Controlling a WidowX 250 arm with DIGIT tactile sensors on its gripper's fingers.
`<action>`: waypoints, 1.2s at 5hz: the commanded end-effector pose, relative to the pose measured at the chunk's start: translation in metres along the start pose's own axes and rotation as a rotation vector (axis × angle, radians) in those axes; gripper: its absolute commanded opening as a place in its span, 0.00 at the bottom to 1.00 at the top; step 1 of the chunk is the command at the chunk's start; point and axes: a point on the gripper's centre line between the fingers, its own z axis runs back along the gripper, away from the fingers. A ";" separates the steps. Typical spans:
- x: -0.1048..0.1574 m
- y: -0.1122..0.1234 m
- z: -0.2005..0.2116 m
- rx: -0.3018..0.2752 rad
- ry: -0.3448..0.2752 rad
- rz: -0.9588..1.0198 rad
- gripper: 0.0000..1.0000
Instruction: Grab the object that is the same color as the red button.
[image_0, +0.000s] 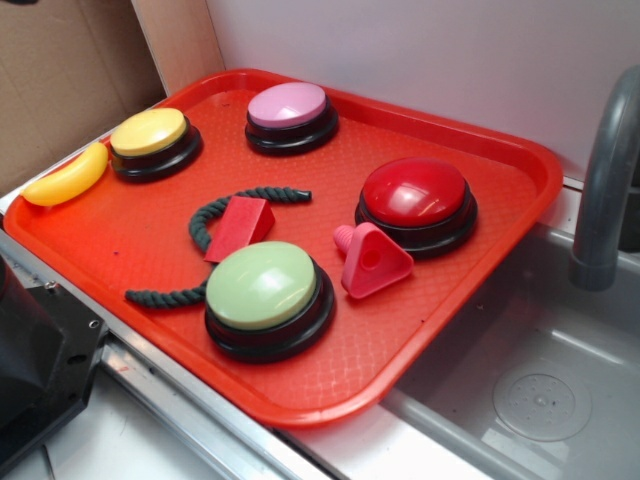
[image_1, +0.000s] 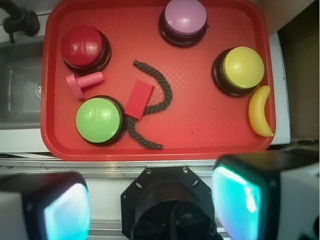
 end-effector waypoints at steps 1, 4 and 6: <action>0.000 0.000 0.000 0.000 0.000 0.000 1.00; 0.024 -0.003 -0.058 -0.009 0.025 0.239 1.00; 0.060 0.004 -0.117 0.000 0.015 0.435 1.00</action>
